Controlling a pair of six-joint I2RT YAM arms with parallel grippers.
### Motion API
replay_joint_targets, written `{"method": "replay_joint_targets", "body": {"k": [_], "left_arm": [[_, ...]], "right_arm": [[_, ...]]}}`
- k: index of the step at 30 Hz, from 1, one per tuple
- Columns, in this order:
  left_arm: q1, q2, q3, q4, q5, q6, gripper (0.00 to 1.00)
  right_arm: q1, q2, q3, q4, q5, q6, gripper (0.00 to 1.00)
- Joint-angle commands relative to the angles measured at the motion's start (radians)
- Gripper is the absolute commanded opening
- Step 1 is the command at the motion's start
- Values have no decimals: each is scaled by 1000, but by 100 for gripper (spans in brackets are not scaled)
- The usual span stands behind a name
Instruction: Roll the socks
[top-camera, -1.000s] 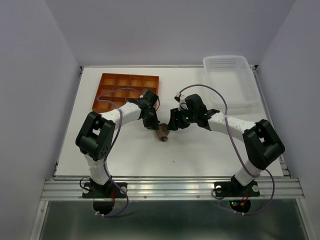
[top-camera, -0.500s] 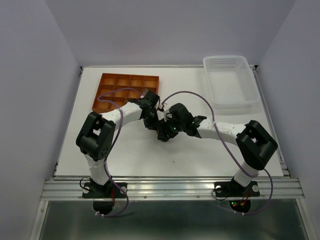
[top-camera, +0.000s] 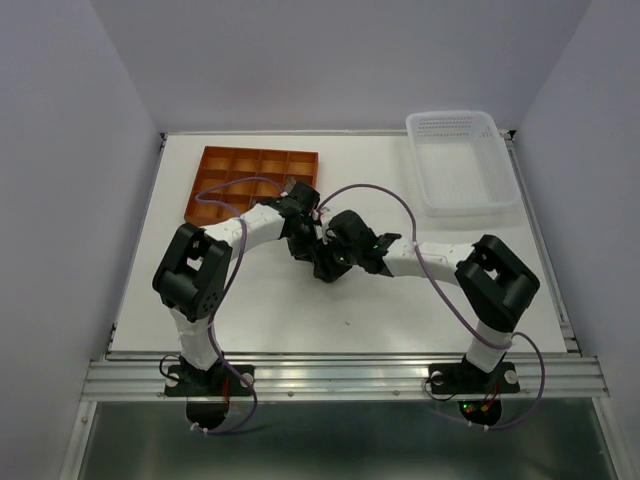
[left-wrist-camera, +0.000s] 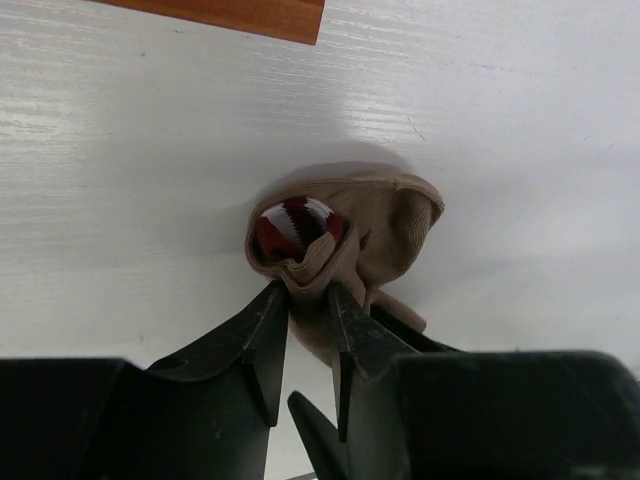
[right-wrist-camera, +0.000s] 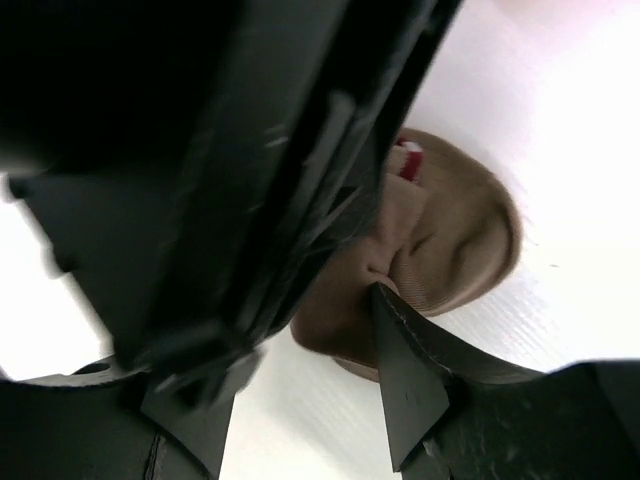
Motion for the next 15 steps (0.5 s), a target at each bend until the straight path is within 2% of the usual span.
{"method": "replay_joint_targets", "body": {"k": [1,4,12,15], "left_arm": [[-8,-12,51,3,41,4,37],[-7,-10,61,-2,50,10,39],[-4,-42,54,7,74,16,52],[10,-59,51,3,70,18,52]], "right_arm": [[11,29,37,31,136,-27,58],[20,40,33,30,188,-35,57],[51,98,59,33,300,-72,56],[72,120,65,34,363,-90,54]]}}
